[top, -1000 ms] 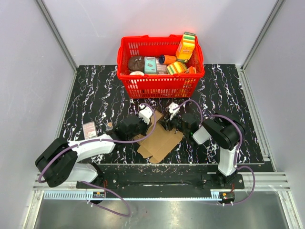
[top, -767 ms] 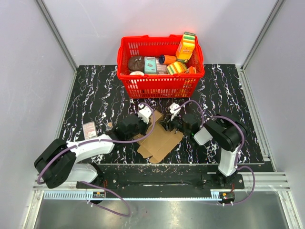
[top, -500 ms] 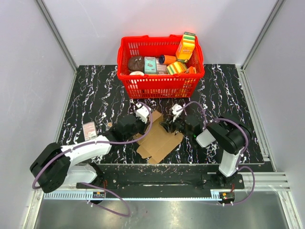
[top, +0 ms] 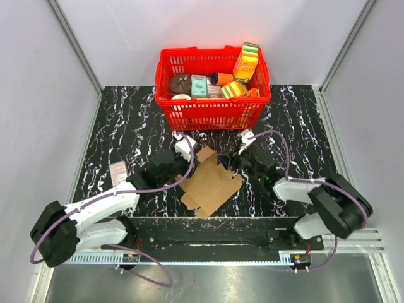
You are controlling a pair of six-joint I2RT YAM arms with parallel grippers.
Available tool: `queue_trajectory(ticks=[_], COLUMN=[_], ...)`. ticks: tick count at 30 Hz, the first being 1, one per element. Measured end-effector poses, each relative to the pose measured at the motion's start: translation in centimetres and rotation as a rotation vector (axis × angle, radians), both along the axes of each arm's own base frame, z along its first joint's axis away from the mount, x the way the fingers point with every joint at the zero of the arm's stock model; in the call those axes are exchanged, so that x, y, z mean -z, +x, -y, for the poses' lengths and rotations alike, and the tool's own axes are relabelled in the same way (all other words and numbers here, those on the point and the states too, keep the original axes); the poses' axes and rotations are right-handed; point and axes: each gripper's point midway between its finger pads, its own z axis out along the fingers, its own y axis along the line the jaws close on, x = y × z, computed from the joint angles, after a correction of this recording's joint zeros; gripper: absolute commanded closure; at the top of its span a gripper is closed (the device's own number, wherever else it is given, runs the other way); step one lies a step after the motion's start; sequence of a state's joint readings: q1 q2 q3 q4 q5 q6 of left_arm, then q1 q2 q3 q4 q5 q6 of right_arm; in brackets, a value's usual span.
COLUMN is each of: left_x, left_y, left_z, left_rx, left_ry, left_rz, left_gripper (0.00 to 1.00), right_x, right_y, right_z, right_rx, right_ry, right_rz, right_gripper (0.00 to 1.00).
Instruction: Fold the paper box
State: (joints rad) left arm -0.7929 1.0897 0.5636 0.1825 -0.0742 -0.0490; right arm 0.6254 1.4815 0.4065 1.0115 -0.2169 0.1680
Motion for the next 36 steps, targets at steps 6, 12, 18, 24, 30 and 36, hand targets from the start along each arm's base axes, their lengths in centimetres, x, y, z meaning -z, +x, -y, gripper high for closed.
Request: queue_trajectory(ticks=[6,12,18,24,30,36], left_x=[-1.4,-1.8,1.8,4.0,4.8,5.4], left_y=[-1.1,-2.1,-2.5,-2.5,-1.1,0.1], left_z=[0.9,2.2,1.4,1.6,1.8,1.1], left_rx=[0.024,0.028,-0.004,-0.035,-0.091,-0.148], left_ry=[0.050,0.160,0.353,0.531,0.646,0.766], left_rz=[-0.023,-0.045,-0.119,-0.139,-0.120,-0.081], left_gripper=[0.16,0.15,0.15,0.14,0.12,0.15], right_x=[-4.1,-10.0,-12.1,-10.1,-9.0,-8.6], right_y=[-1.3,-4.0,-7.8,-10.4,-11.6,-11.7], right_z=[1.8,4.9,7.6,9.0,9.8,9.7], right_rx=[0.084,0.179,0.217,0.239,0.253,0.248], right_ry=[0.064,0.149,0.199,0.178,0.148,0.136], right_rz=[-0.124,-0.212,-0.324,-0.458,-0.503,-0.518], right_gripper=[0.53,0.51,0.53,0.52,0.50,0.51])
